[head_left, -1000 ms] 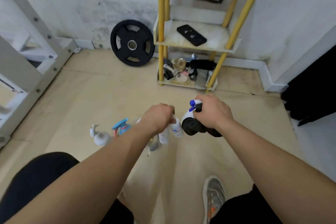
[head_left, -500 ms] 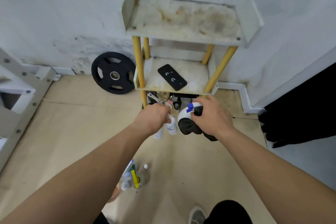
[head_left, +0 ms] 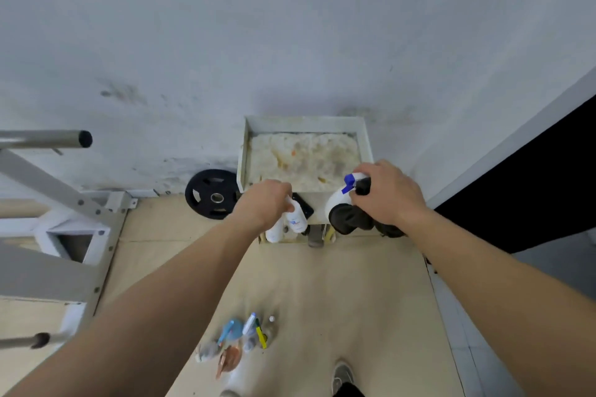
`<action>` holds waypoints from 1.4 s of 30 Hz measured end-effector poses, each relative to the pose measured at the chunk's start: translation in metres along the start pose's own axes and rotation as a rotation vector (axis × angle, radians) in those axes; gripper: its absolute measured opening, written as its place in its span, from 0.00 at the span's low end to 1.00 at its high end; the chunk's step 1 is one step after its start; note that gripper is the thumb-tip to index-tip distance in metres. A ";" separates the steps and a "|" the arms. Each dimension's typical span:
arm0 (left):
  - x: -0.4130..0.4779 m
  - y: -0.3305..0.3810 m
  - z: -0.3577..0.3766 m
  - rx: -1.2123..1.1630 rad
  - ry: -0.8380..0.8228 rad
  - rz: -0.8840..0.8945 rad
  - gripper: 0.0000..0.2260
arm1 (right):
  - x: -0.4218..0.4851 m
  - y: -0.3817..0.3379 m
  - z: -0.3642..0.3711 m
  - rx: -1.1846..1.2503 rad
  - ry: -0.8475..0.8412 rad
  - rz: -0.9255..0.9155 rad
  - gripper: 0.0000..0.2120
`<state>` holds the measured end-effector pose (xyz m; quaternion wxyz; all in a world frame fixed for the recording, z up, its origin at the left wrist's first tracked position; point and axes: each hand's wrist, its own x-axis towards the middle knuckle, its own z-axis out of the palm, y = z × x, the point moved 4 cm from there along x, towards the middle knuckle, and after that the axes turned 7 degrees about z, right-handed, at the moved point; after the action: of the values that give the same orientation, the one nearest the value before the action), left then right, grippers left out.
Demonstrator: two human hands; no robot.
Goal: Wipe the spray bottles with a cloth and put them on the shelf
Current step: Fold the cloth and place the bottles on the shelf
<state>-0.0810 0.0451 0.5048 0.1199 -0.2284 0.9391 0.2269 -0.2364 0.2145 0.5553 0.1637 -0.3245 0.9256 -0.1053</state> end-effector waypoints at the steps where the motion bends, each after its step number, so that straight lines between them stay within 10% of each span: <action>1: 0.005 0.002 -0.015 0.000 0.029 0.009 0.12 | 0.007 -0.002 -0.013 0.007 0.016 0.008 0.18; 21: 0.295 0.019 -0.034 0.245 0.103 0.030 0.09 | 0.300 0.054 -0.015 -0.018 -0.055 -0.081 0.19; 42: 0.334 0.003 -0.002 0.286 0.085 -0.013 0.10 | 0.320 0.025 0.011 -0.227 -0.159 -0.267 0.26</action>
<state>-0.3720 -0.0785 0.3975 0.1127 -0.2246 0.9646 0.0804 -0.4822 0.0292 0.4622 0.1834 -0.4681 0.8644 0.0049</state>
